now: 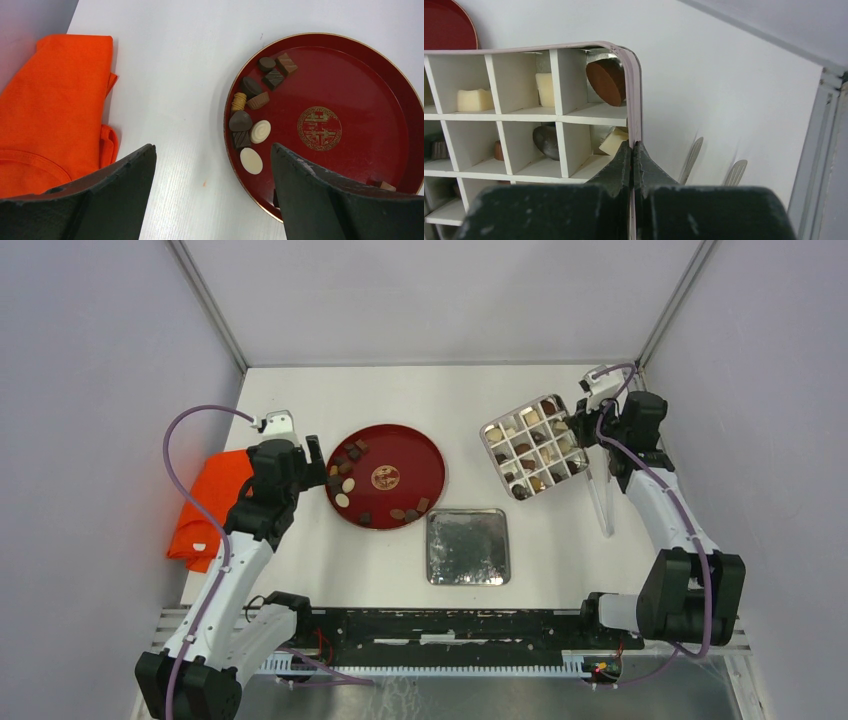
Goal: Pack the chocolate
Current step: Adjust the packing box at the center of the board.
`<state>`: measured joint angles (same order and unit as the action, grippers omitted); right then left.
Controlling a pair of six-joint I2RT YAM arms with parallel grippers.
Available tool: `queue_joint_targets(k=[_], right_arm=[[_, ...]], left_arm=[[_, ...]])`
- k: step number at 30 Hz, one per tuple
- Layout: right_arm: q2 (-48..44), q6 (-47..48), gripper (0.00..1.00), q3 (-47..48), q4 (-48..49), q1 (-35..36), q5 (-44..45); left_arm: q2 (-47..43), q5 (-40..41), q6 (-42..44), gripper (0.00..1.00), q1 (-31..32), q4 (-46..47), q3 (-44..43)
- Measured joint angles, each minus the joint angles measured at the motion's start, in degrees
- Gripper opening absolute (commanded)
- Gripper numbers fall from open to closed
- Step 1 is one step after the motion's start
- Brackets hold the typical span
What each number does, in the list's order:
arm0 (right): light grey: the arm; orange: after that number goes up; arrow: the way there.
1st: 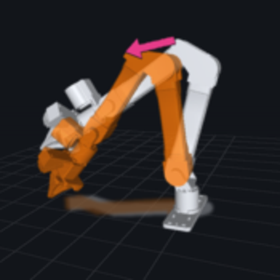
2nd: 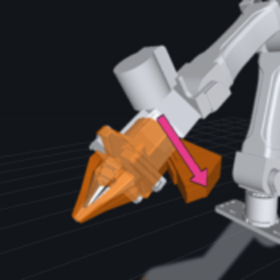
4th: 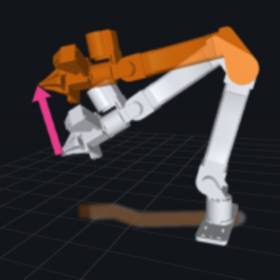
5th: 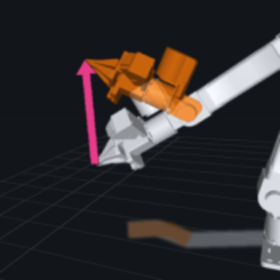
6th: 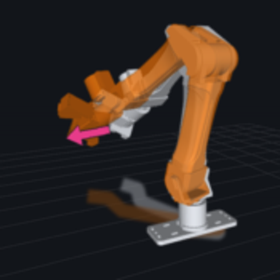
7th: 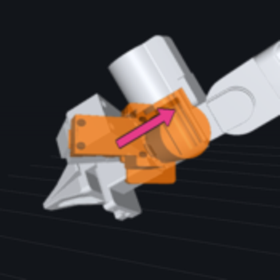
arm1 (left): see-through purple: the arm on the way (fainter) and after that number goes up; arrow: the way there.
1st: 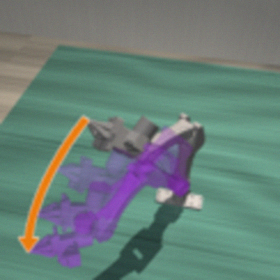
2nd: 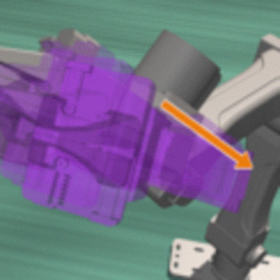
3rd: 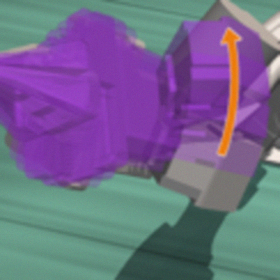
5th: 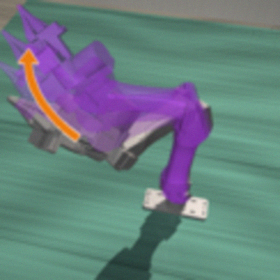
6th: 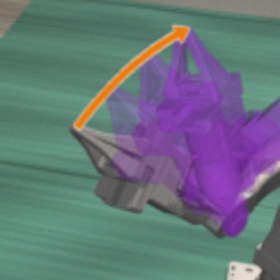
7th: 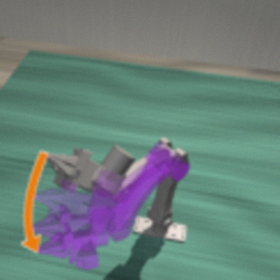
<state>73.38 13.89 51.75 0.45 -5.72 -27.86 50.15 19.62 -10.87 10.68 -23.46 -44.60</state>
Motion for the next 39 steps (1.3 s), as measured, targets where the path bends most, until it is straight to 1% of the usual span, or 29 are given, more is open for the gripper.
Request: queue_joint_targets(k=[4, 8, 11, 14, 17, 20, 22, 26, 28, 30, 32, 33, 34, 37, 39], right_arm=[[5.62, -0.98, 0.00, 2.99, -3.72, 0.00, 1.44], [11.26, -3.56, 0.00, 3.32, -6.14, -0.02, 4.35], [15.56, -5.25, 0.04, 4.17, -9.27, -0.02, 6.84], [18.95, -6.54, 0.13, 5.90, -11.58, -0.20, 7.91], [21.66, -7.87, 0.27, 8.11, -13.25, -0.35, 8.15], [23.56, -8.44, 0.38, 10.40, -13.90, -0.55, 7.30], [23.96, -8.61, 0.44, 11.50, -14.53, -0.92, 6.45], [23.65, -7.69, 0.51, 13.90, -16.65, -2.75, 4.13], [22.08, -6.10, 0.52, 14.78, -18.10, -4.37, 2.47], [18.51, -3.89, 0.53, 14.73, -19.37, -5.79, 0.17], [12.94, -0.92, 0.57, 13.70, -19.32, -7.04, -3.67], [9.84, 0.46, 0.61, 12.57, -18.95, -7.30, -6.27], [5.46, 2.32, 0.65, 10.03, -17.40, -7.41, -10.29], [-6.43, 7.32, 0.65, 1.05, -14.38, -6.16, -22.51], [-11.82, 12.48, 0.64, -5.18, -14.19, -4.31, -30.38]], left_arm=[[0.07, 0.00, 0.00, 0.90, 0.00, 0.02, 0.00], [0.07, 0.00, 0.00, 0.90, 0.00, 0.02, 0.00], [0.07, 0.00, 0.00, 0.90, 0.00, 0.02, 0.00], [0.07, -0.02, 0.02, 0.90, 0.00, 0.00, 0.00], [0.07, -0.07, 0.02, 0.90, 0.00, 0.00, 0.00], [0.07, -0.48, 0.00, 0.90, 0.00, 0.02, 0.00], [0.07, -1.90, 0.00, 0.90, 0.00, 0.00, -0.02], [0.13, -8.35, -0.81, 0.89, 0.00, -2.29, -2.03], [-0.11, -13.25, -2.67, 0.86, 0.00, -3.96, -4.55], [-1.33, -18.27, -5.92, 0.81, 0.00, -4.04, -5.75], [-4.61, -23.96, -10.91, 0.76, 0.00, -4.00, -5.35], [-6.86, -26.34, -13.51, 0.74, 0.02, -3.72, -4.52], [-8.87, -28.06, -15.76, 0.70, 0.07, -3.61, -3.56], [-17.09, -32.35, -23.54, 0.63, 0.26, -3.67, 1.62], [-21.31, -33.66, -27.36, 0.60, 0.37, -4.24, 4.26]])
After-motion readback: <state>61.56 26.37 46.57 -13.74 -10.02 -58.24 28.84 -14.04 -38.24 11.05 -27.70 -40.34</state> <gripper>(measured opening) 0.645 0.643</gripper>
